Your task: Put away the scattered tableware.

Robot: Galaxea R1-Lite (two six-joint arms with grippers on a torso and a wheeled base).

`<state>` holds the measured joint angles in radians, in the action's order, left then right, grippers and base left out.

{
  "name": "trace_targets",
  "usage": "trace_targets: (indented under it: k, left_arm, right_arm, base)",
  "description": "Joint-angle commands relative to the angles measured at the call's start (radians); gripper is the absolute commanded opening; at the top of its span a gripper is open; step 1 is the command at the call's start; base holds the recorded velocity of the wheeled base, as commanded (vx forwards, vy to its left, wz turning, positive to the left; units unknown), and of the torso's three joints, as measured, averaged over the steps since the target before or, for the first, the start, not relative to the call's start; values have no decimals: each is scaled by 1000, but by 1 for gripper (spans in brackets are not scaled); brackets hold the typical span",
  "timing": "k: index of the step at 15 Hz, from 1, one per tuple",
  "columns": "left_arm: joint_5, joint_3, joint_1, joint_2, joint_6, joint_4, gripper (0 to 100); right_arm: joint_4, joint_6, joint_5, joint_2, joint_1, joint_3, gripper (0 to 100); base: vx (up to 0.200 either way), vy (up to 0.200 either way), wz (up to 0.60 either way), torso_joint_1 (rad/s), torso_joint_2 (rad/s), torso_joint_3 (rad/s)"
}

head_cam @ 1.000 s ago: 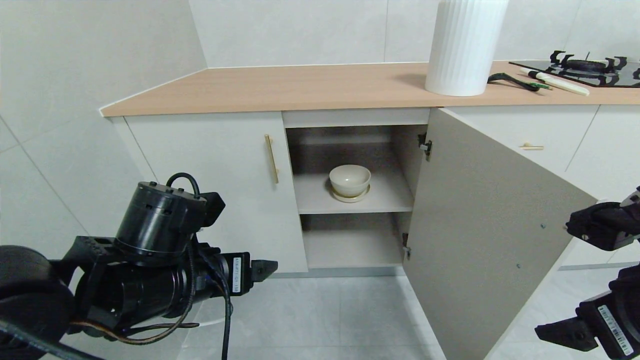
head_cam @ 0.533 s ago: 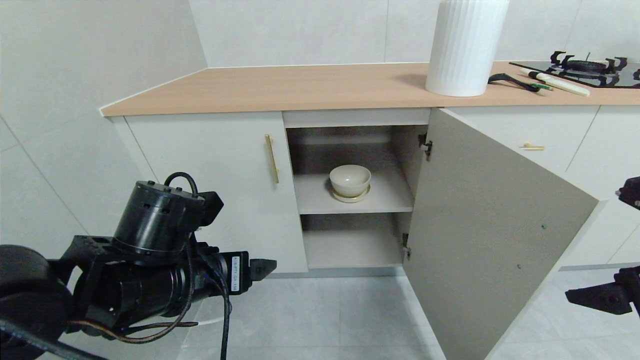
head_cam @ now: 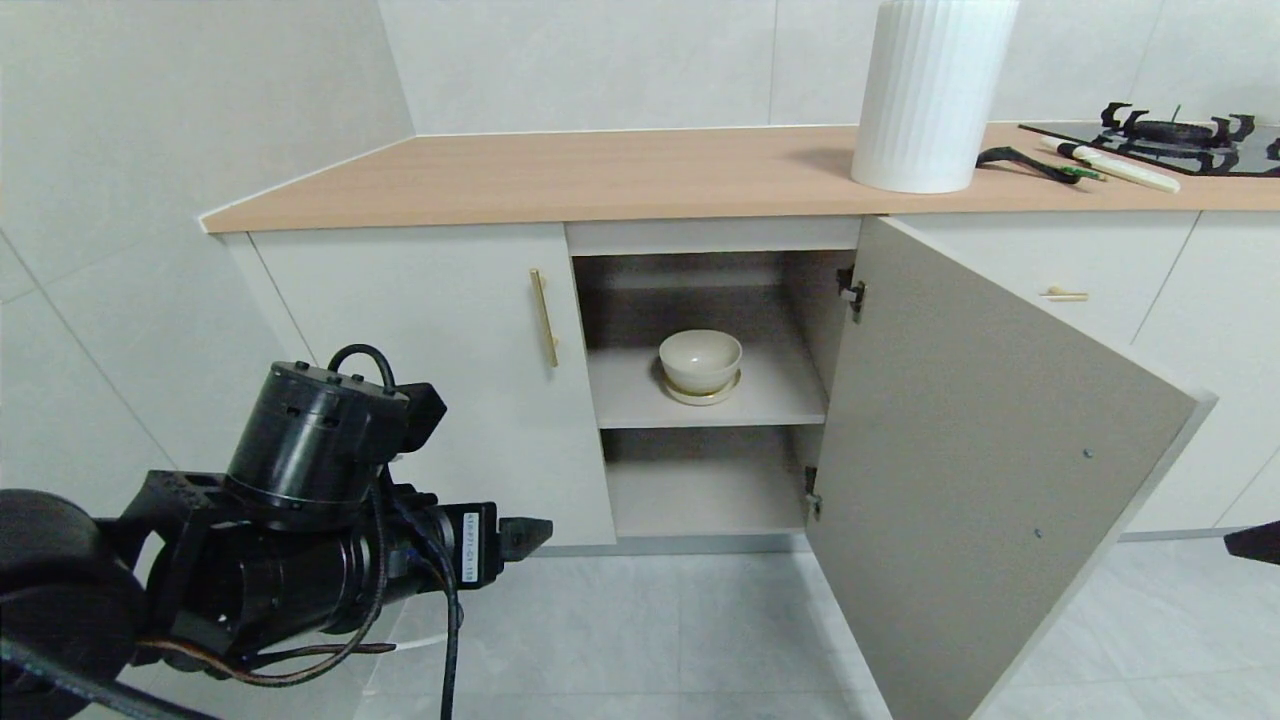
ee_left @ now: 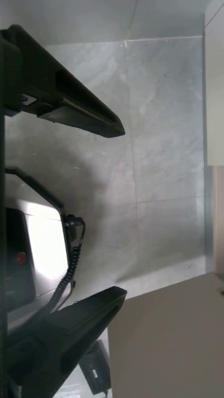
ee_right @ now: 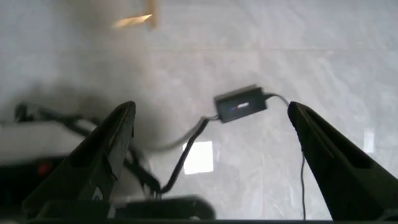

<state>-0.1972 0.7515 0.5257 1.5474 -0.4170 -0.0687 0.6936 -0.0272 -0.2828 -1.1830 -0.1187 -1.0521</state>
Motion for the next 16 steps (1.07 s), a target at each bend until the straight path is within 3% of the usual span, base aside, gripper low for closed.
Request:
trace_targets:
  k: [1,4,7,12,16]
  left_arm:
    - [-1,0,0,3,0,0,100]
    - [-1,0,0,0,0,0,100]
    - [-1,0,0,2,0,0,100]
    - [-1,0,0,2,0,0,100]
    - [-1,0,0,2,0,0,100]
  right_arm:
    - [-39,12,5,-44,82,6,100]
    - [-160,6,5,-153,174,7,100]
    - [-290,-54,11,-262,195,7,100]
    - [-430,-165,13,-365,182,7,100]
    - [-439,-240,13,-377,62,12,100]
  base:
    - [0,0,0,0,0,0]
    - [0,0,0,0,0,0]
    - [0,0,0,0,0,0]
    - [0,0,0,0,0,0]
    - [0,0,0,0,0,0]
